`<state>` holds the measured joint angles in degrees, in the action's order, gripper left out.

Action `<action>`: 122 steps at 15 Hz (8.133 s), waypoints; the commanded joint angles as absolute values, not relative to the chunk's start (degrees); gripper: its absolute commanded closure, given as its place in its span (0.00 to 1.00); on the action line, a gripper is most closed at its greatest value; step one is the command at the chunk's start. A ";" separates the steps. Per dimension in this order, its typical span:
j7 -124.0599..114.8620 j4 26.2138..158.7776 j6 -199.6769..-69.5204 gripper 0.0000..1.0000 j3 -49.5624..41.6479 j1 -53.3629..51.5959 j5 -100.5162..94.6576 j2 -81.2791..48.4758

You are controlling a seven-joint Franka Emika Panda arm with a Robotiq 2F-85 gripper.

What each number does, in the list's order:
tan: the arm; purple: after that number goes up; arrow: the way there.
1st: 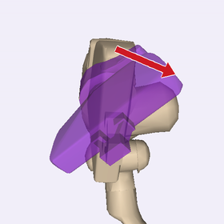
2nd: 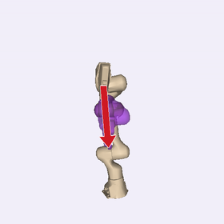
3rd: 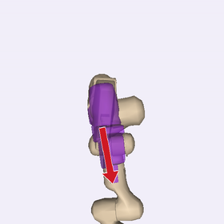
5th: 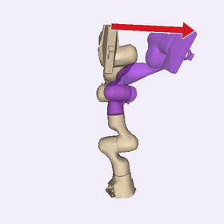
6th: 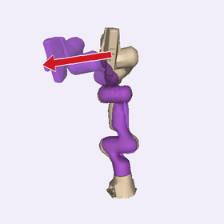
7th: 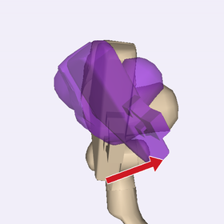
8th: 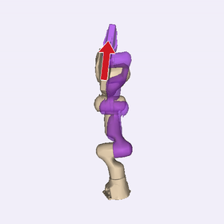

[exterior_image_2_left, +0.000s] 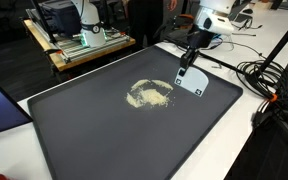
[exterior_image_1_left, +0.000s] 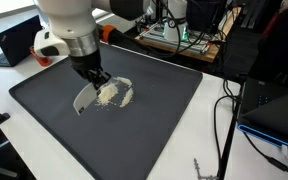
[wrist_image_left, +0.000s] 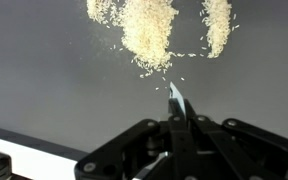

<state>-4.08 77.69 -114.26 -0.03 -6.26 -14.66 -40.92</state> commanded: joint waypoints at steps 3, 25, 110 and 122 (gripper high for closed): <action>14.19 85.12 -115.66 0.99 4.41 4.14 -2.33 -35.24; 30.72 95.31 -116.59 0.99 3.83 17.07 15.00 -33.40; 12.28 102.60 -96.36 0.99 0.23 -0.02 -7.08 -5.07; 16.98 92.21 -105.96 0.96 0.84 0.38 -10.57 -28.00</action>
<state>17.14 92.32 -106.14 0.52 0.15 -10.44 -28.01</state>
